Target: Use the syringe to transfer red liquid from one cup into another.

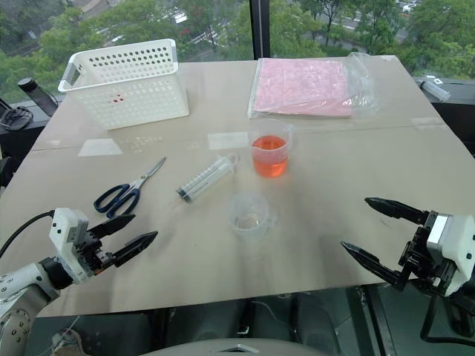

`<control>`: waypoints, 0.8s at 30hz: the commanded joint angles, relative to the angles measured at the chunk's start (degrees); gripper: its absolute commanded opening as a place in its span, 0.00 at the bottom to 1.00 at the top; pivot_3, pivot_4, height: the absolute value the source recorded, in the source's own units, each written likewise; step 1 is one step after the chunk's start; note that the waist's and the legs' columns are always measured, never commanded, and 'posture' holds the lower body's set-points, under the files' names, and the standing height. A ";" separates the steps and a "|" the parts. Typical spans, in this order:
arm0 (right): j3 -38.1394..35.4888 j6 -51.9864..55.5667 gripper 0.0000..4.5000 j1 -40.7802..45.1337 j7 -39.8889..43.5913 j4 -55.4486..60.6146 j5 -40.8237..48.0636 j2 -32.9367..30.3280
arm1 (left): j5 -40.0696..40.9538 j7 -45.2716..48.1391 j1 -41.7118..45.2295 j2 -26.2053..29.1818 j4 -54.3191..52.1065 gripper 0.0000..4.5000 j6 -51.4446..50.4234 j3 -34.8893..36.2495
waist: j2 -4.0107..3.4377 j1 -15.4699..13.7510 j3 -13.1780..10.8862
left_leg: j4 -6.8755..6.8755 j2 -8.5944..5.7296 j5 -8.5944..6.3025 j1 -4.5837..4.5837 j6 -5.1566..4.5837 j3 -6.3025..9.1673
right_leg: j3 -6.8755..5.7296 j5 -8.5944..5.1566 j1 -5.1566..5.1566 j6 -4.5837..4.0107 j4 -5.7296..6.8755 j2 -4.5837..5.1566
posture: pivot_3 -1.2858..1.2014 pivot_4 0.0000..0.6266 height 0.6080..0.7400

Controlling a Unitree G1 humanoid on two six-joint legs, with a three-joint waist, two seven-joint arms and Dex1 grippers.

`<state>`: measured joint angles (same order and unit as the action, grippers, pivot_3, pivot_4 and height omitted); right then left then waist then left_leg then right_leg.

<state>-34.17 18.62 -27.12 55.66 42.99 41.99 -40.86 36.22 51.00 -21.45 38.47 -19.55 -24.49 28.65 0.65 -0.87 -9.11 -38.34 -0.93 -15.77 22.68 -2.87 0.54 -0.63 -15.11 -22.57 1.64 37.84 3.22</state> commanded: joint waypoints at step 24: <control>-6.32 10.98 1.00 13.02 -8.86 8.64 17.57 -15.66 | -10.18 4.81 95.76 10.81 34.71 0.99 -55.26 -66.26 | 0.43 0.81 -0.24 | -0.14 -0.25 0.02 0.16 -0.02 0.04 | 0.03 -0.01 -0.04 0.47 0.15 -0.44 | 0.52 0.24 1.00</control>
<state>-38.39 29.40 -14.94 47.71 50.66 57.95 -55.71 28.77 52.81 71.43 48.83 11.71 -81.24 -35.97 1.08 -0.06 -9.34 -38.49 -1.18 -15.76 22.85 -2.89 0.58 -0.61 -15.12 -22.61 2.11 37.99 2.75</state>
